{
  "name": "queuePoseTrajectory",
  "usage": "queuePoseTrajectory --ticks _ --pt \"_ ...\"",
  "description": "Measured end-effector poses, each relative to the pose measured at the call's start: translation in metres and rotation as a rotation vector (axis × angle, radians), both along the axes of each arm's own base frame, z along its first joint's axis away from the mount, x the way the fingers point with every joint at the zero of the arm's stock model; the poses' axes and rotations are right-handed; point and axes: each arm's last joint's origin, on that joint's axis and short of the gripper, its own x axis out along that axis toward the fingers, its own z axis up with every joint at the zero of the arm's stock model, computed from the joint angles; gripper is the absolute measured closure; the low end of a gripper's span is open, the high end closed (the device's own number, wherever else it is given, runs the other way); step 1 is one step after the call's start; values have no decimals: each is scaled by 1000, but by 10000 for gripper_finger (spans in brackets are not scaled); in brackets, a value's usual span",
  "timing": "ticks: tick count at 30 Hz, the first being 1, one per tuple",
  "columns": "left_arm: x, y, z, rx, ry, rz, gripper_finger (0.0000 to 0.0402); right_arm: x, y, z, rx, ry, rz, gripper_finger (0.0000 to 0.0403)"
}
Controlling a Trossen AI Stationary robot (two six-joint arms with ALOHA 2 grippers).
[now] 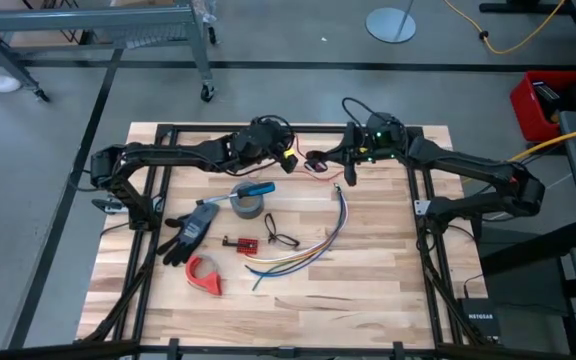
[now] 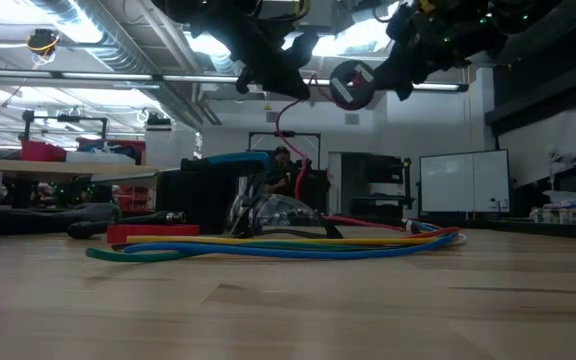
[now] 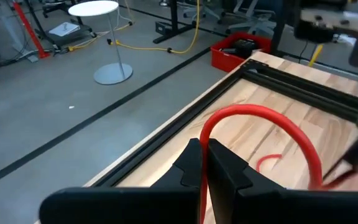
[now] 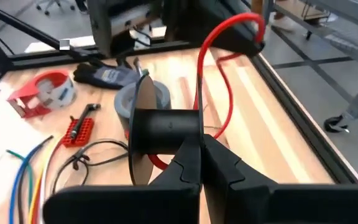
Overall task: Coil cords
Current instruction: Coil the red wire on the spool
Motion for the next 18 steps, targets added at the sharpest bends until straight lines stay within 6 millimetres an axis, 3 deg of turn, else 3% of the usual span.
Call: queuePoseTrajectory --ticks 18 --pt "5 -1 9 -97 -187 -50 401 18 -11 -16 -125 71 -286 401"
